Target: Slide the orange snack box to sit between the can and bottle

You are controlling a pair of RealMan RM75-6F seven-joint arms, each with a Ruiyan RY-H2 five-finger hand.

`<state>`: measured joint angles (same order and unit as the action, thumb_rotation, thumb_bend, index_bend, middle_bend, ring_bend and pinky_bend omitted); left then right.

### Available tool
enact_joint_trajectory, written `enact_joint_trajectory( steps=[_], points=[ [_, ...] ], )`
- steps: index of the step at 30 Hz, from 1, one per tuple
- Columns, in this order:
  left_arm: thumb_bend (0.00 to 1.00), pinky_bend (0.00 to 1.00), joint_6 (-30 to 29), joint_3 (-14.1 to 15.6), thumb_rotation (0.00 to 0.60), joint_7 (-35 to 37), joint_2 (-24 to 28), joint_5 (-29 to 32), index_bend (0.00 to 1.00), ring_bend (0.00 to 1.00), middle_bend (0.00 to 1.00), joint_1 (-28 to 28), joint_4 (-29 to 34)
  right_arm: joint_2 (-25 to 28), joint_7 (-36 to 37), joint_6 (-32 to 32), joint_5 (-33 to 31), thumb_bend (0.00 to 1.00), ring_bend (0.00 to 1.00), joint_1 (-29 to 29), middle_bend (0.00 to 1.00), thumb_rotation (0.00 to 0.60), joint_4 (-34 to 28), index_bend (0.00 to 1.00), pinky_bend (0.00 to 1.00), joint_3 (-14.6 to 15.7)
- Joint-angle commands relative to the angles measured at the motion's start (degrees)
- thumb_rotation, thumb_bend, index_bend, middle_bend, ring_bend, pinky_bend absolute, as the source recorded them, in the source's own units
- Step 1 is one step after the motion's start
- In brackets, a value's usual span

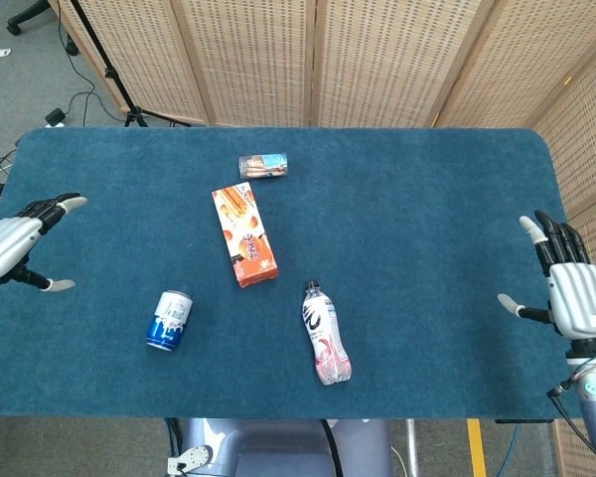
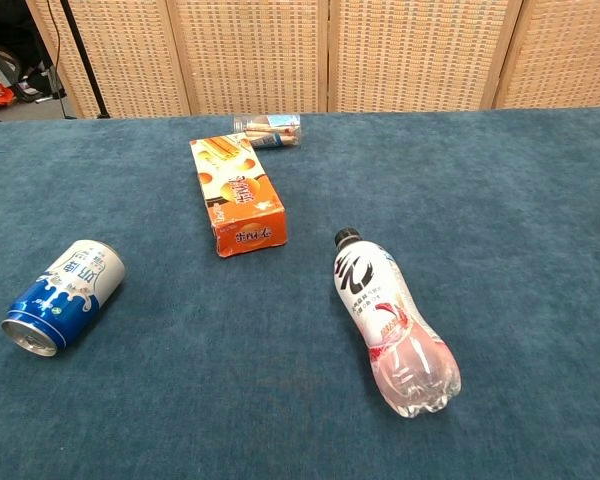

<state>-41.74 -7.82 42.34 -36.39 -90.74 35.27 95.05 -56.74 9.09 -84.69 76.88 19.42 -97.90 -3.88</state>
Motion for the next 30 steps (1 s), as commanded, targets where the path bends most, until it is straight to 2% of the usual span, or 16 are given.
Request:
enact_joint_trajectory(
  steps=[1,5,7,9,10,13,14,16,21,30],
  points=[
    [0.00,0.00,17.1,-4.0,0.600,6.2,-1.5,5.1,0.00,0.00,0.00,13.1,-1.4,-0.7,5.3,-3.8,1.8,0.00,0.00,-4.1,0.00,0.600,1.1,0.00,0.00,0.6],
    [0.00,0.00,25.4,-5.9,0.600,5.3,-5.0,9.1,0.00,0.00,0.00,19.8,-4.3,-1.8,7.1,-4.5,2.7,0.00,0.00,-5.5,0.00,0.600,2.3,0.00,0.00,0.1],
    [0.11,0.00,27.6,-6.3,0.600,4.4,-6.0,10.6,0.00,0.00,0.00,21.5,-5.2,-2.1,7.3,-4.5,2.9,0.00,0.00,-5.8,0.00,0.600,2.7,0.00,0.00,-0.1],
    [0.34,0.00,29.7,-7.0,0.600,3.5,-7.6,12.5,0.00,0.00,0.00,23.7,-6.4,-2.4,7.7,-4.1,2.9,0.00,0.00,-6.0,0.00,0.600,3.3,0.00,0.00,-0.4],
    [0.51,0.00,30.6,-7.3,0.600,3.1,-8.4,13.6,0.00,0.00,0.00,24.7,-7.0,-2.6,8.0,-3.8,2.8,0.00,0.00,-6.0,0.00,0.600,3.6,0.00,0.00,-0.5],
    [0.88,0.00,33.4,-7.8,0.600,1.9,-10.7,16.7,0.00,0.00,0.00,27.6,-8.9,-2.8,8.8,-2.5,2.1,0.00,0.00,-6.0,0.00,0.600,4.6,0.00,0.00,-1.3],
    [0.96,0.00,34.4,-7.9,0.600,1.6,-11.5,17.7,0.00,0.00,0.00,28.6,-9.7,-2.8,9.0,-2.0,1.9,0.00,0.00,-6.0,0.00,0.600,4.8,0.00,0.00,-1.5],
    [1.00,0.00,36.9,-7.8,0.600,0.9,-13.2,19.6,0.00,0.00,0.00,30.8,-11.6,-2.9,9.3,-1.4,1.5,0.00,0.00,-6.0,0.00,0.600,5.3,0.00,0.00,-2.0],
    [1.00,0.00,42.2,-5.6,0.600,0.4,-20.1,24.9,0.00,0.00,0.00,36.8,-20.9,-3.0,10.7,0.0,1.2,0.00,0.00,-6.1,0.00,0.600,6.1,0.00,0.00,-2.9],
    [1.00,0.00,37.4,1.2,0.600,-3.2,-35.2,30.2,0.00,0.00,0.00,41.2,-35.6,-2.9,12.3,1.5,1.1,0.00,0.00,-6.7,0.00,0.600,6.7,0.00,0.00,-4.0]
  ],
)
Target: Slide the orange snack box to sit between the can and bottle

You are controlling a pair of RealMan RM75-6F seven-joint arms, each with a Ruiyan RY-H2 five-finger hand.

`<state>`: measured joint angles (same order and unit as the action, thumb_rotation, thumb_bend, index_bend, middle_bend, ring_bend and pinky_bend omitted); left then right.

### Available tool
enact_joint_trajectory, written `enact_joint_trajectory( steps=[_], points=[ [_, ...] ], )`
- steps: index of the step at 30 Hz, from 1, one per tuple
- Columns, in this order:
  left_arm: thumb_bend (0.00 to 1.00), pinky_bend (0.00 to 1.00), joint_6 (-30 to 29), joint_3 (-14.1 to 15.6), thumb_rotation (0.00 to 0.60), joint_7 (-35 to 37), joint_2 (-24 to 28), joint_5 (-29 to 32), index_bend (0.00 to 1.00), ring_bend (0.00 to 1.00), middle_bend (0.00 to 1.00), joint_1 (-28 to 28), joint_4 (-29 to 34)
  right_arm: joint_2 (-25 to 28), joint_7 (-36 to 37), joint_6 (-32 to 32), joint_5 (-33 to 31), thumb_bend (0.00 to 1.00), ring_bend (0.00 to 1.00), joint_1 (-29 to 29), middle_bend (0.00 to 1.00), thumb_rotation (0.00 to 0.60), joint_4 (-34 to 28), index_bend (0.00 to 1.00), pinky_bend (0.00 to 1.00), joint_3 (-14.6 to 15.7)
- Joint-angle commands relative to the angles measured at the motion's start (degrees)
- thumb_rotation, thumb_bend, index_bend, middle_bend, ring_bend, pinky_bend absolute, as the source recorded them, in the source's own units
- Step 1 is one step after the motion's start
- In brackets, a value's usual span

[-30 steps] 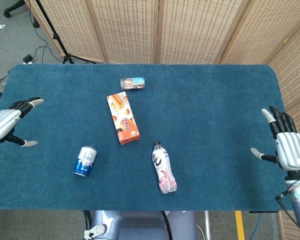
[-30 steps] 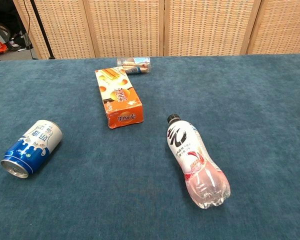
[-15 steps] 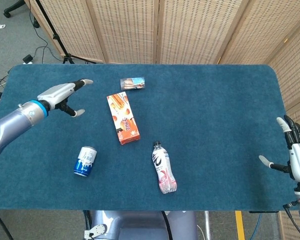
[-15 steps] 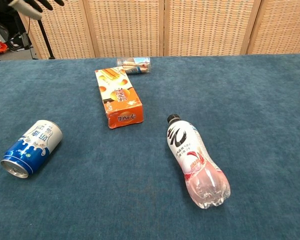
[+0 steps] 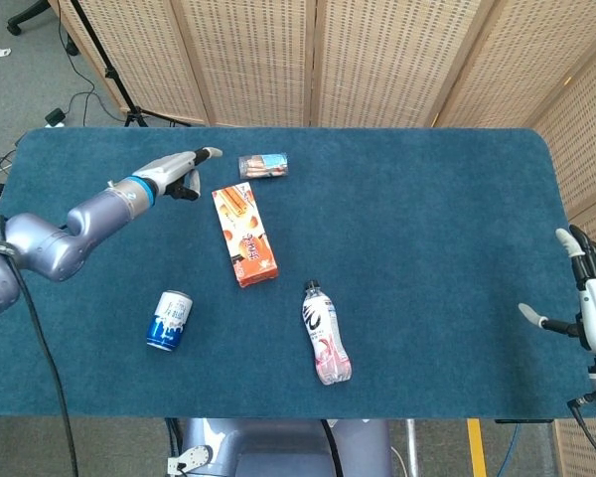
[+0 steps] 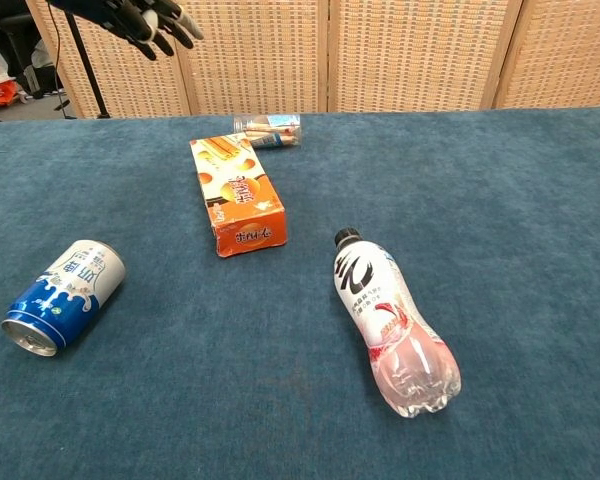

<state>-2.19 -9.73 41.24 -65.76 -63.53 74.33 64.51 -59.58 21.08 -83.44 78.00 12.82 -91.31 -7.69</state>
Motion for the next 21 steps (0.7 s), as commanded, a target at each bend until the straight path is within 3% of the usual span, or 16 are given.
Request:
enact_joint_trajectory(
  steps=[1,8,14,21],
  points=[
    [1.00,0.00,-2.4,3.8,0.600,-2.7,-7.3,3.5,0.00,0.00,0.00,2.5,-6.3,-0.1,0.4,0.3,0.0,0.00,0.00,-0.1,0.00,0.600,0.2,0.00,0.00,-0.4],
    [1.00,0.00,-3.6,5.8,0.600,-5.0,-15.3,8.0,0.00,0.00,0.00,3.5,-13.7,-0.2,0.9,1.3,-0.1,0.00,0.00,-0.3,0.00,0.600,0.7,0.00,0.00,-1.0],
    [1.00,0.00,-2.2,7.9,0.600,-7.1,-18.4,10.9,0.00,0.00,0.00,4.5,-18.9,-0.3,1.3,2.2,-0.6,0.00,0.00,-0.4,0.00,0.600,1.1,0.00,0.00,-1.7],
    [1.00,0.00,-0.2,7.5,0.600,-7.8,-22.2,13.7,0.00,0.00,0.00,5.2,-23.5,-0.2,1.7,2.5,-0.8,0.00,0.00,-0.7,0.00,0.600,1.3,0.00,0.00,-2.4]
  ],
)
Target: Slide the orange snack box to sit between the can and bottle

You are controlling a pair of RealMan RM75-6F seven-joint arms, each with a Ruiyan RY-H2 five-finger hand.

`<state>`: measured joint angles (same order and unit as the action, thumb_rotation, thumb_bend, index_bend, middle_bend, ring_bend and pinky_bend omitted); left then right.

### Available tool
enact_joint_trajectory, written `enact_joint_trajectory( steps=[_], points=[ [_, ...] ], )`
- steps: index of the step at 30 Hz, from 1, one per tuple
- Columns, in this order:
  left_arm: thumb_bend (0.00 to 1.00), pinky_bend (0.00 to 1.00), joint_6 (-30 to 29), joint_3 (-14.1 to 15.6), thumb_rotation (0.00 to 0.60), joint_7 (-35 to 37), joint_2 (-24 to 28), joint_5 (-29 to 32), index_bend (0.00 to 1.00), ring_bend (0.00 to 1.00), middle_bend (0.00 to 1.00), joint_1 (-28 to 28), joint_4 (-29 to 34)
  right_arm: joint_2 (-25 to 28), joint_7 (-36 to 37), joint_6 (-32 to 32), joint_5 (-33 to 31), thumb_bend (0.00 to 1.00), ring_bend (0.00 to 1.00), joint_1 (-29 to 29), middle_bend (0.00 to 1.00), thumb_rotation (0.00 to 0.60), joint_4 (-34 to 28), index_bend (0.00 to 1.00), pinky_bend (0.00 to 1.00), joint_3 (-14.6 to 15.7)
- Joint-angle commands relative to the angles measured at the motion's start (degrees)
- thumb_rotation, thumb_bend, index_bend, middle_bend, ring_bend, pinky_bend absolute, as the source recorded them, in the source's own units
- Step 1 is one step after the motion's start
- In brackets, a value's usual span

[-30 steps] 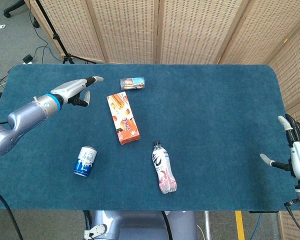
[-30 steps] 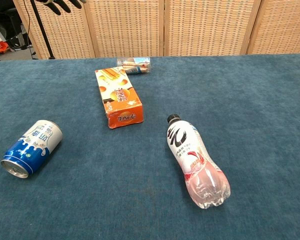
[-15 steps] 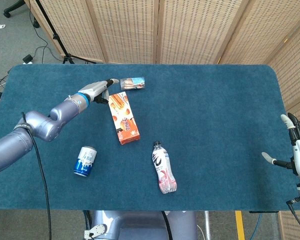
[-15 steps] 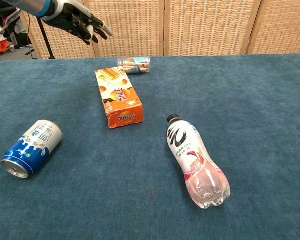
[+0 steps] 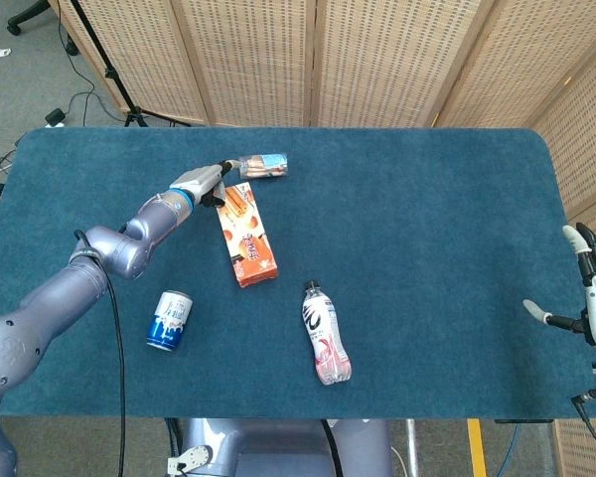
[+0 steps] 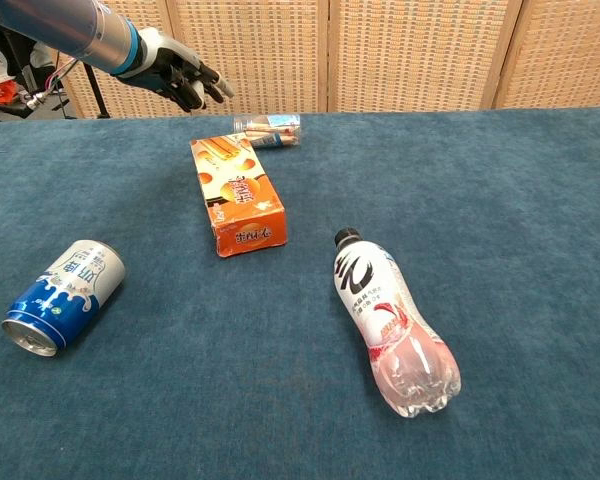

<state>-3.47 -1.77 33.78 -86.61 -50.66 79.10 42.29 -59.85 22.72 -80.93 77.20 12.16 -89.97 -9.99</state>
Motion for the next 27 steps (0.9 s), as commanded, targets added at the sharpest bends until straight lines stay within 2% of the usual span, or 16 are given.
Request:
enact_joint_trajectory(
  steps=[1,6,16,27],
  points=[
    [1.00,0.00,1.8,-0.8,0.600,-0.5,-2.0,1.0,0.00,0.00,0.00,0.6,-2.1,0.0,0.0,-0.1,0.1,0.00,0.00,-0.1,0.00,0.600,0.0,0.00,0.00,-0.1],
    [1.00,0.00,4.6,-1.4,0.600,-1.4,-5.3,1.0,0.00,0.00,0.00,1.6,-6.0,0.3,0.6,-0.6,0.4,0.00,0.00,-0.7,0.00,0.600,-0.2,0.00,0.00,-0.6],
    [1.00,0.00,7.9,-3.3,0.600,-2.1,-8.5,0.3,0.00,0.00,0.00,1.8,-11.0,0.5,1.3,-0.5,0.9,0.00,0.00,-1.0,0.00,0.600,-0.3,0.00,0.00,-1.0],
    [1.00,0.00,6.8,-5.9,0.600,-8.1,-9.1,-4.6,0.00,0.00,0.00,1.4,-9.2,0.5,1.2,-0.6,0.8,0.00,0.00,-1.4,0.00,0.600,-0.5,0.00,0.00,-1.6]
  ],
)
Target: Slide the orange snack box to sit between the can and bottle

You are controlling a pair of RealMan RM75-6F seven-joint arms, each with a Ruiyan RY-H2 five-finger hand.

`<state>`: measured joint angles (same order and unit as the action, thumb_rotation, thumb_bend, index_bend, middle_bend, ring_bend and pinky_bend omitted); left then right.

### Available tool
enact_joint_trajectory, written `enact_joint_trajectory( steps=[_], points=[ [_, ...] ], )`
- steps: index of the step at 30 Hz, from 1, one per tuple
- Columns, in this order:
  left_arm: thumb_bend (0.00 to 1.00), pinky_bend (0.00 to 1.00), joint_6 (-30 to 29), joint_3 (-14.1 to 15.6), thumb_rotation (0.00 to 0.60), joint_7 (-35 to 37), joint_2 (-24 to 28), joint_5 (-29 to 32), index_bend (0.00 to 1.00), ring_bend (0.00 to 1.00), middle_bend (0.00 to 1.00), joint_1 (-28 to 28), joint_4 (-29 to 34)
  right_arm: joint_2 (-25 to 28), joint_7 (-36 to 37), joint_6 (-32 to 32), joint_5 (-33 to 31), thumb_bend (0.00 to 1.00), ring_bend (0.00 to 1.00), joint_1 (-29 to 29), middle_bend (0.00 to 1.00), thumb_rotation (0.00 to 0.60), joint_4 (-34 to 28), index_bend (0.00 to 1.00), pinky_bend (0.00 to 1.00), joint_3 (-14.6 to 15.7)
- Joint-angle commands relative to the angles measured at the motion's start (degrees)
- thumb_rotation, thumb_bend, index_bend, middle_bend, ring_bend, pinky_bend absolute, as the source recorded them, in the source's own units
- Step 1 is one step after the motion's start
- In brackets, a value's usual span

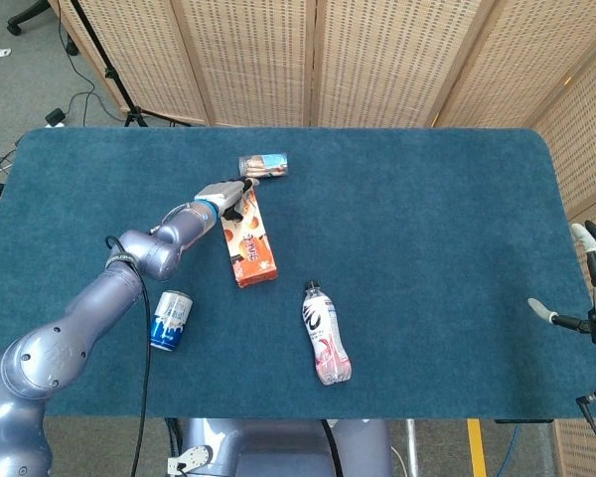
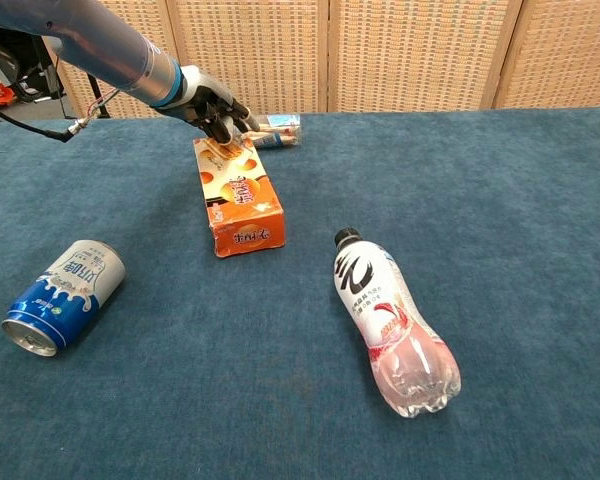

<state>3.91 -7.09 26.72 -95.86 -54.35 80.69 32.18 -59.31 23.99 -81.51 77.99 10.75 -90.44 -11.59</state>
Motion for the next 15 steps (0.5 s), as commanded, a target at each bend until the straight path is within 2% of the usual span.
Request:
enact_joint_trajectory(
  steps=[1,8,15],
  points=[
    [1.00,0.00,-0.7,-0.7,0.600,-1.5,0.3,-1.3,0.00,0.00,0.00,-0.2,1.3,0.0,-0.1,0.0,0.0,0.00,0.00,0.0,0.00,0.600,0.0,0.00,0.00,-0.1],
    [1.00,0.00,-1.4,-2.3,0.600,-3.2,1.8,-2.6,0.00,0.00,0.00,-1.0,5.9,0.1,0.0,-0.3,0.1,0.00,0.00,-0.4,0.00,0.600,-0.2,0.00,0.00,-0.3],
    [1.00,0.00,-2.0,-4.0,0.600,-4.7,5.8,-3.5,0.00,0.00,0.00,-2.4,13.6,0.2,0.1,0.0,0.1,0.00,0.00,-0.5,0.00,0.600,-0.3,0.00,0.00,-0.5]
  ],
)
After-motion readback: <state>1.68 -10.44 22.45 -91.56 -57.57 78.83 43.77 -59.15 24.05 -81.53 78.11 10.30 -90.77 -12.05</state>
